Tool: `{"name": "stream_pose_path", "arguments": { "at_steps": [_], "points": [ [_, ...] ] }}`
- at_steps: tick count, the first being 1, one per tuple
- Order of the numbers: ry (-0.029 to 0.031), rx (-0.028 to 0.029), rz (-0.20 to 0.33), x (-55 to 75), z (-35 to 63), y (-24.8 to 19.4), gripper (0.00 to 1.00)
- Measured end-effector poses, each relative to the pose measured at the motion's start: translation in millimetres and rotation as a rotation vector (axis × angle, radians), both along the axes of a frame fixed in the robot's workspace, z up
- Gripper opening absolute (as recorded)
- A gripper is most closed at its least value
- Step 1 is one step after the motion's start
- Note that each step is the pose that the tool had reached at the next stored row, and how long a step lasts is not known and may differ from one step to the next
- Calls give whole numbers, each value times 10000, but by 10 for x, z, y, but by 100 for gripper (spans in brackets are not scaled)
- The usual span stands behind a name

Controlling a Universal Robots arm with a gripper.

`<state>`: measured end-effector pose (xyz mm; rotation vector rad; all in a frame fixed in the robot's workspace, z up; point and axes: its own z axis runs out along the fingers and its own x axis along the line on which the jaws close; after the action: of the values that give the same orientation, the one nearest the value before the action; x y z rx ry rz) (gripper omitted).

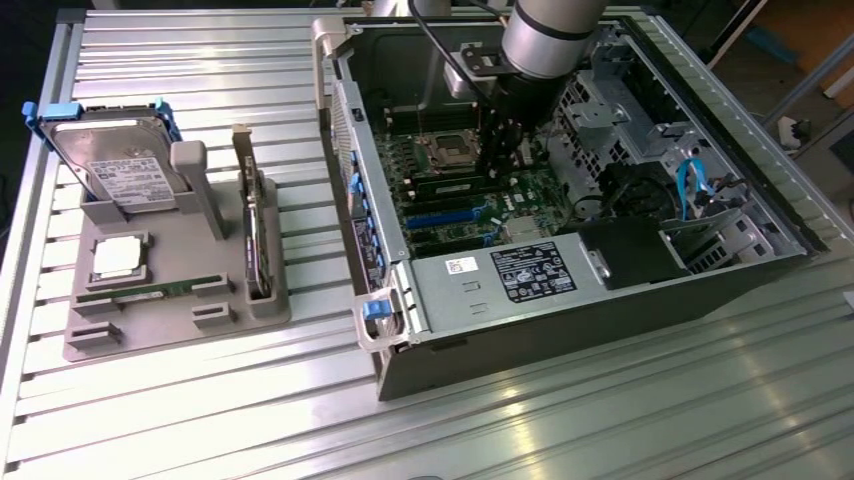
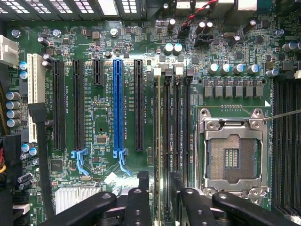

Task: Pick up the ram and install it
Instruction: 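Insert the ram into the slot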

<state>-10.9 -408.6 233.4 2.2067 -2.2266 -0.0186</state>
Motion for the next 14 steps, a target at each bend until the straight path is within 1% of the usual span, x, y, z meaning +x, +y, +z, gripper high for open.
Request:
{"name": "stream_pose_path", "arguments": {
  "at_steps": [4,7,9,10,11,13,14],
  "points": [
    [0,-3,0,0,85,1,32],
    [1,-43,1,1,165,1,32],
    [-1,-107,1,0,246,3,32],
    [0,-151,0,0,288,4,32],
    [0,-232,0,0,360,6,32],
    [-1,-330,0,0,437,9,32],
    [0,-396,0,0,485,11,32]
  ]
}}
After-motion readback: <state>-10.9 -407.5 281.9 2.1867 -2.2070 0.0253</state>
